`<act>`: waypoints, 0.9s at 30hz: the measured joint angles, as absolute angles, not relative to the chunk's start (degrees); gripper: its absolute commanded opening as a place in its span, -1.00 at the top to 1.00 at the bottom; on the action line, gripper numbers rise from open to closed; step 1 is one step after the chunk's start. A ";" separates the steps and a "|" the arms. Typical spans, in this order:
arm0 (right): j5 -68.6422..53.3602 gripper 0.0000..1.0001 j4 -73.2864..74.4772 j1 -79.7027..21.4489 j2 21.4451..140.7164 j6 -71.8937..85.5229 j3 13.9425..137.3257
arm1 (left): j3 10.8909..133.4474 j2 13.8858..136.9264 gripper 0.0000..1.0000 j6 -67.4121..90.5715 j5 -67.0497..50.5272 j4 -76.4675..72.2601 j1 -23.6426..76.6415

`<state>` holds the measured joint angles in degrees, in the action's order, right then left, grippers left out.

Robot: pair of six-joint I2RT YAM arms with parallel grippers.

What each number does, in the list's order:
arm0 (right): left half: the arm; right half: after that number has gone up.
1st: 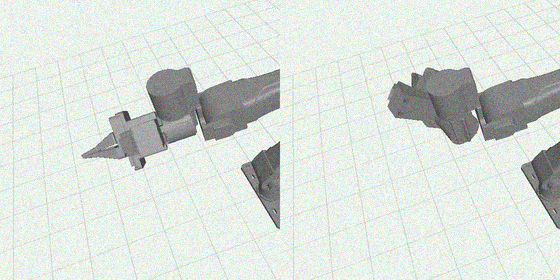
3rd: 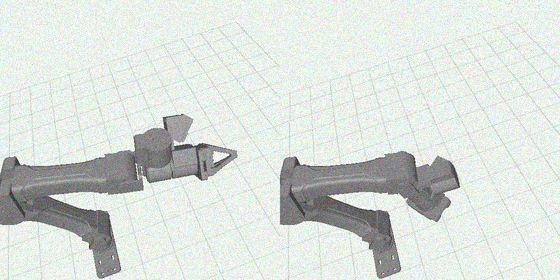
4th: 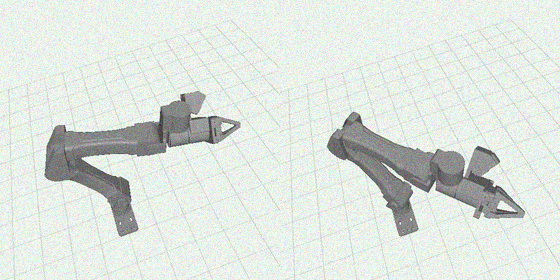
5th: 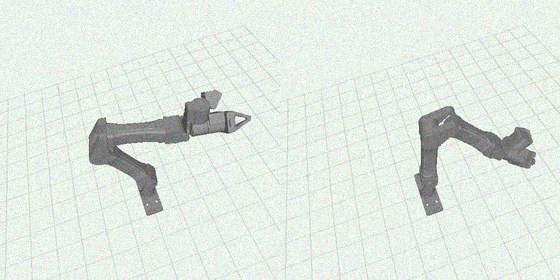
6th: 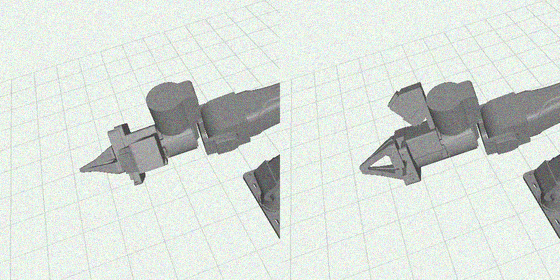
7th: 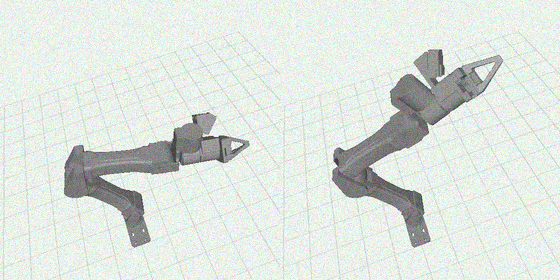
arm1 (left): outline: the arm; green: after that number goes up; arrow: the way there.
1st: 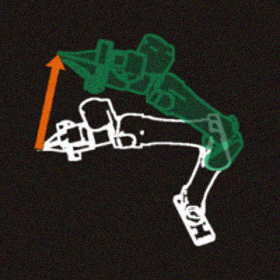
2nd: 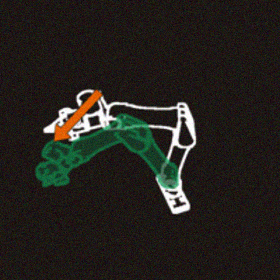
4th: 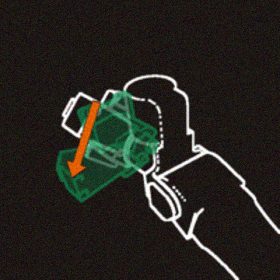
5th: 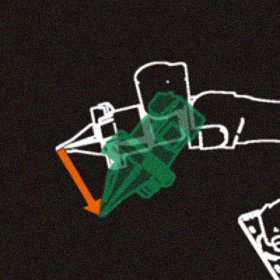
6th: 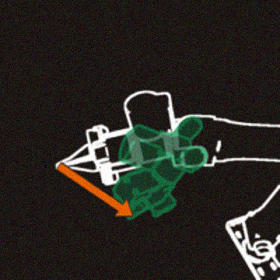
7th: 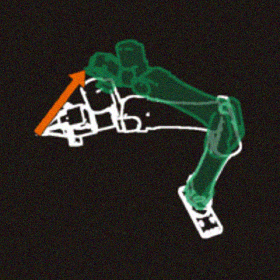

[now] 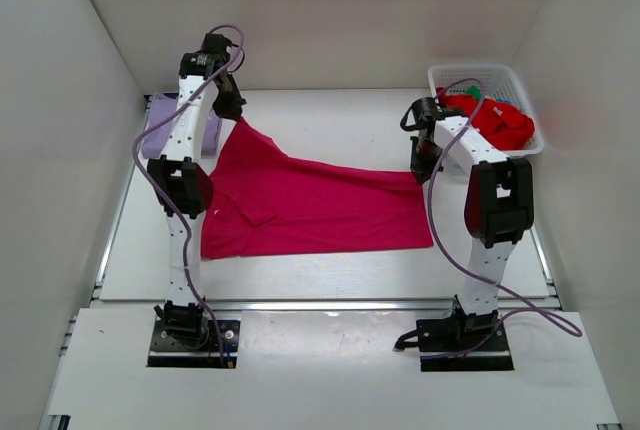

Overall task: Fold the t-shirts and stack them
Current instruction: Fold the other side of the tshirt into a rectangle

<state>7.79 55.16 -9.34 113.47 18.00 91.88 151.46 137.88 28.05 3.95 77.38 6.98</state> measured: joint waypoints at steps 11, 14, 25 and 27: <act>6.55 1.00 48.12 -9.34 109.91 15.79 86.46 | 139.44 127.59 1.00 27.64 6.92 77.30 9.80; 6.35 1.00 47.07 -9.34 109.82 14.72 86.17 | 133.78 123.92 1.00 27.44 7.81 77.45 10.83; 4.91 0.99 44.34 -9.30 108.12 12.49 83.05 | 102.17 106.10 1.00 27.81 11.42 68.10 11.07; 4.82 1.00 44.01 -9.30 107.59 12.19 82.35 | 97.27 102.61 1.00 27.97 11.42 65.84 10.98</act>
<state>4.82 44.01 -9.30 107.59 12.19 82.35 97.27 102.61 27.97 11.42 65.84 10.98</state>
